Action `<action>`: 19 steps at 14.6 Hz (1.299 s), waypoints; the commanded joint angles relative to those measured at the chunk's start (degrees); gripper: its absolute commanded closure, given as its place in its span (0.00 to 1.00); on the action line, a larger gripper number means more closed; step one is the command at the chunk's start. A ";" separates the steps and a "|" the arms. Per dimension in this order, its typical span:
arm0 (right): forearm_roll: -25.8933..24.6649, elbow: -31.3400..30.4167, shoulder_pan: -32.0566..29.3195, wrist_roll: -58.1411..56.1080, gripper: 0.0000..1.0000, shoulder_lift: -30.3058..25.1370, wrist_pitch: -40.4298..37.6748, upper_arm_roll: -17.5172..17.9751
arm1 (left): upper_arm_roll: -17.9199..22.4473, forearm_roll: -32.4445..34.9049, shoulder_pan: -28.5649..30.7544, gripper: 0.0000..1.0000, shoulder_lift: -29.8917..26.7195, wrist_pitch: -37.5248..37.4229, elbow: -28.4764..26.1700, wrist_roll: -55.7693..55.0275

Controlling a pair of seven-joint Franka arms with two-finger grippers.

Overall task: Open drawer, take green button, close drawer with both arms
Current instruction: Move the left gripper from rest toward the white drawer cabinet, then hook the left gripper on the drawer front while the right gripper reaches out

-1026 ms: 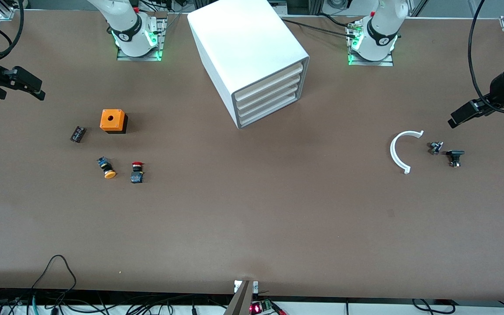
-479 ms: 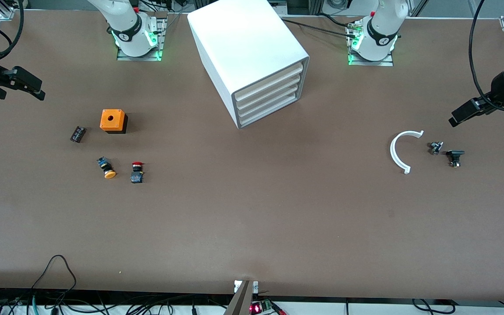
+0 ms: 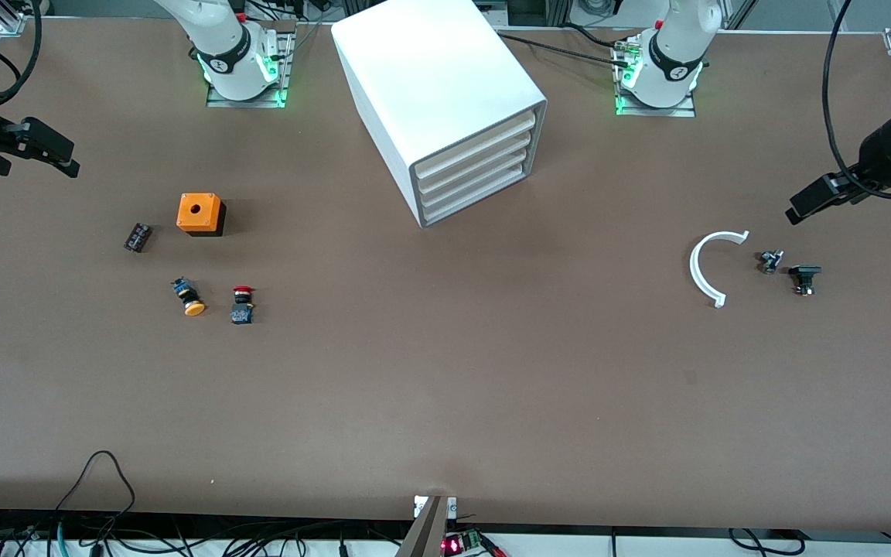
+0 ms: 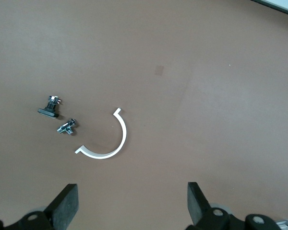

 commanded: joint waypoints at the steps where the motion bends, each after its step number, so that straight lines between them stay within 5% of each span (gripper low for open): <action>1: -0.01 1.36 -0.64 -1.03 0.00 0.54 -1.17 0.18 | -0.35 -1.12 -3.07 0.00 3.07 -0.95 -0.52 0.43; 14: -0.09 1.45 -0.38 -0.94 0.00 0.63 -1.26 0.53 | -5.27 -13.15 -7.91 0.00 23.19 2.83 -1.76 6.99; 19: -0.09 1.45 -0.47 -0.85 0.00 0.63 -1.08 0.45 | -5.27 -32.28 -8.88 0.00 28.38 10.45 -10.34 29.02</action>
